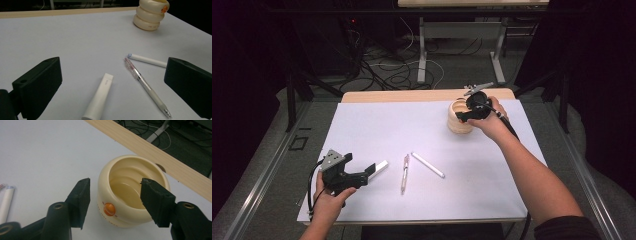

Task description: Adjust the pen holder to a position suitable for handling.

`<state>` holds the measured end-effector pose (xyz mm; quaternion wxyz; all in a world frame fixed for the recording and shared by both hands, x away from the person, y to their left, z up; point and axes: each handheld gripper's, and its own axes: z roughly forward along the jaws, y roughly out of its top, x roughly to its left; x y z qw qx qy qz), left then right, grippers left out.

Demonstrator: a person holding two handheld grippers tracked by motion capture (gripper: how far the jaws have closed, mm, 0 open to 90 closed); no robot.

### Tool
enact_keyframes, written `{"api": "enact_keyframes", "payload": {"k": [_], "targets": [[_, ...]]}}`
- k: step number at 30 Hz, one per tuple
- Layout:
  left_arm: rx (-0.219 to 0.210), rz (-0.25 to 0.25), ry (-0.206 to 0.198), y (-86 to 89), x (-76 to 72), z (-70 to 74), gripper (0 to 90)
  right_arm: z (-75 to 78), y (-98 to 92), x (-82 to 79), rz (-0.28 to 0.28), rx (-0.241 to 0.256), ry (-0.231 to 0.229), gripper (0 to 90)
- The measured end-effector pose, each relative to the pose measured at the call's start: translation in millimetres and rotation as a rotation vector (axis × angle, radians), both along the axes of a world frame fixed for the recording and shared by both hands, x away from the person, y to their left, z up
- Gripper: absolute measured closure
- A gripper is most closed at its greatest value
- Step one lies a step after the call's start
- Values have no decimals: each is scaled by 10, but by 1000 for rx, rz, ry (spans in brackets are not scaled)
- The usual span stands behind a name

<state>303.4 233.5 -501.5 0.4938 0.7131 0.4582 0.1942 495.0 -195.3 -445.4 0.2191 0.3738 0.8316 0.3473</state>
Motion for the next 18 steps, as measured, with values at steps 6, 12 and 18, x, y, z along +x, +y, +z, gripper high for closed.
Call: {"api": "enact_keyframes", "payload": {"k": [6,12,18], "targets": [[0,2,3,1,4,-6,16,-76,64,59,17,-32,1,437],[-2,0,3,6,7,-7,16,-137,97,117,15,-43,-3,437],[3,-3,0,11,7,-3,18,-207,121,173,32,-63,6,441]]}}
